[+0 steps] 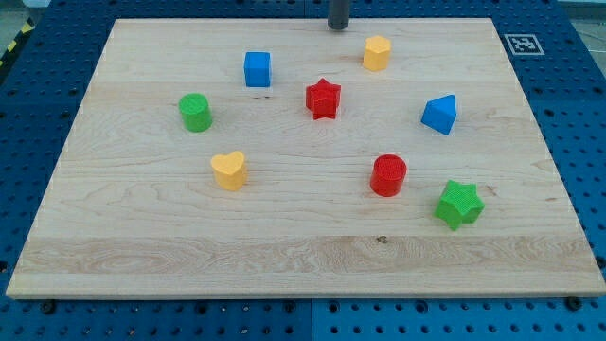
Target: Push the yellow hexagon towards the blue triangle
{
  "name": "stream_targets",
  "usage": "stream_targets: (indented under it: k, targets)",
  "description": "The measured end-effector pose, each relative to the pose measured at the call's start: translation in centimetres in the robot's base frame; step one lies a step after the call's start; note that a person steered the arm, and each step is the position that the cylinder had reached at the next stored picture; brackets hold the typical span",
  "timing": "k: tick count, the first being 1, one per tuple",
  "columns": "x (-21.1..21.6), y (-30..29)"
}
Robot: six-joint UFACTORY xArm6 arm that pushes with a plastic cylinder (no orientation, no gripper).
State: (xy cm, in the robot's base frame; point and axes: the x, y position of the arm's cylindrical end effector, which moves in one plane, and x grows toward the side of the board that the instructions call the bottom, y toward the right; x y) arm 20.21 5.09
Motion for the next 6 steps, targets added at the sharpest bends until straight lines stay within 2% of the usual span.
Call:
stream_targets:
  k: [3,4,6]
  targets:
    - [1.3,0.0]
    - [3.4,-0.6]
    - [4.5,-1.5]
